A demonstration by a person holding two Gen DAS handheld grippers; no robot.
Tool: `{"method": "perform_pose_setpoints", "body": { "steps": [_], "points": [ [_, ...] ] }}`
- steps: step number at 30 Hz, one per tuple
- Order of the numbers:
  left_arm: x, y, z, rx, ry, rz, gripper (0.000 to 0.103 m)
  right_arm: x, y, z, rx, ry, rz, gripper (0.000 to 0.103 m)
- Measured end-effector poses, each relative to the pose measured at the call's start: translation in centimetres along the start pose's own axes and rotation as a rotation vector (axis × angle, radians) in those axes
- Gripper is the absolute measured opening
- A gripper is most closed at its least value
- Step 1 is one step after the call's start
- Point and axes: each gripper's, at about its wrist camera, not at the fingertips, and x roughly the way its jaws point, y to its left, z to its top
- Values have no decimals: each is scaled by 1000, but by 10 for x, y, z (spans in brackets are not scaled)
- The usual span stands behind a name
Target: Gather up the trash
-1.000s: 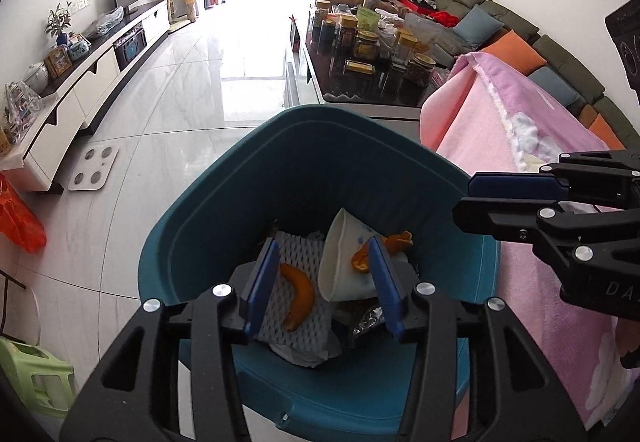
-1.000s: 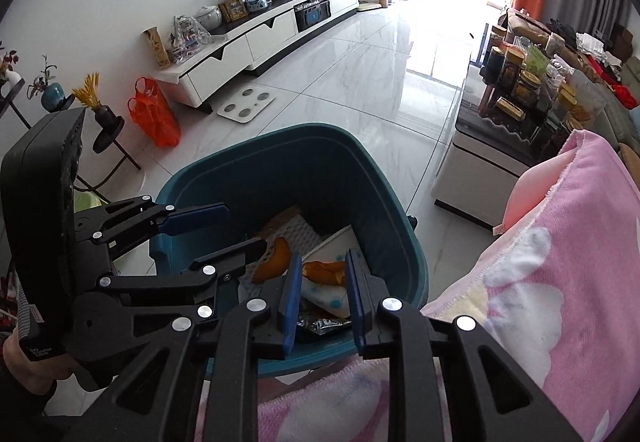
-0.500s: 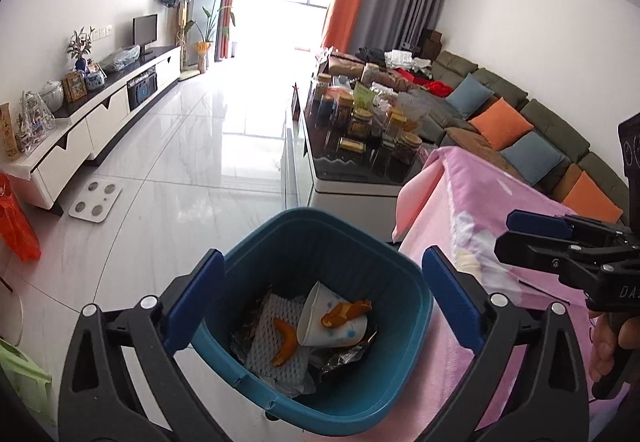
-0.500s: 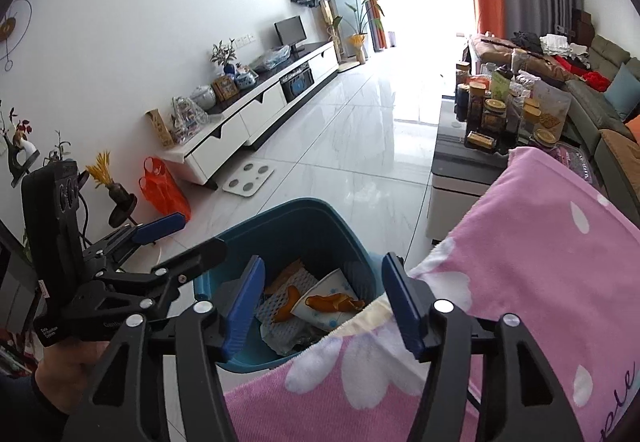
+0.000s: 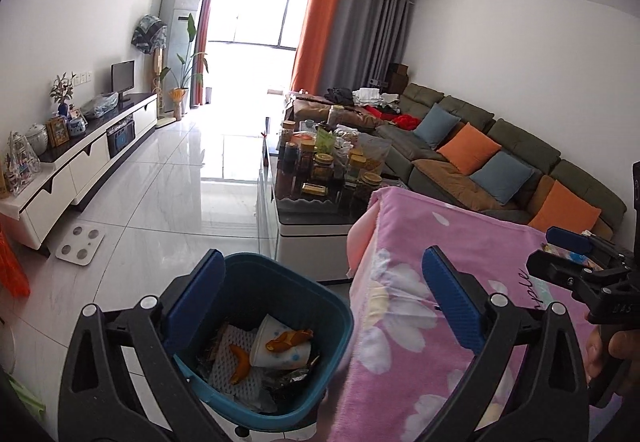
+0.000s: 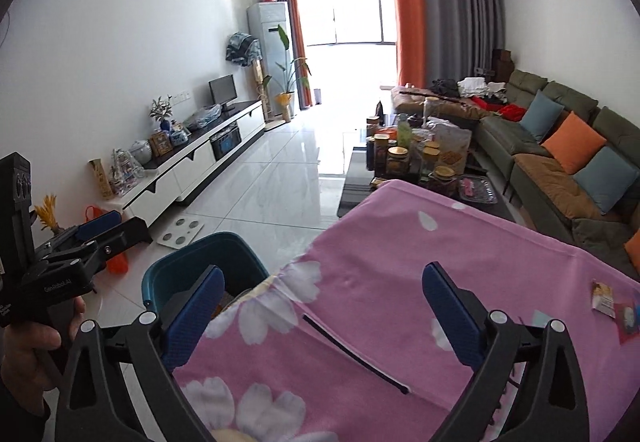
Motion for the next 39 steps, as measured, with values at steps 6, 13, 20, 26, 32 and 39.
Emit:
{"method": "perform_pose_setpoints", "body": {
  "steps": [6,13,20,26,32,39],
  "points": [
    [-21,-57,-2,84,-30,-71,97,-41,-27,-24,26,-39,-134,96],
    [-45,-124,-11,204,-58,-128,97,-91,-57,-55,83,-84,-272,96],
    [-63,-176,-33,293,-71,-213,97,-136,-73,-88,138,-123,-404,96],
    [-76,-210,-55,346,-62,-269,97,-163,-82,-120,193,-136,-514,96],
    [-93,-226,-74,365,-92,-287,97,-189,-78,-144,253,-214,-601,96],
    [-102,-225,-80,326,-129,-277,97,-216,-63,-163,257,-336,-708,96]
  ]
}}
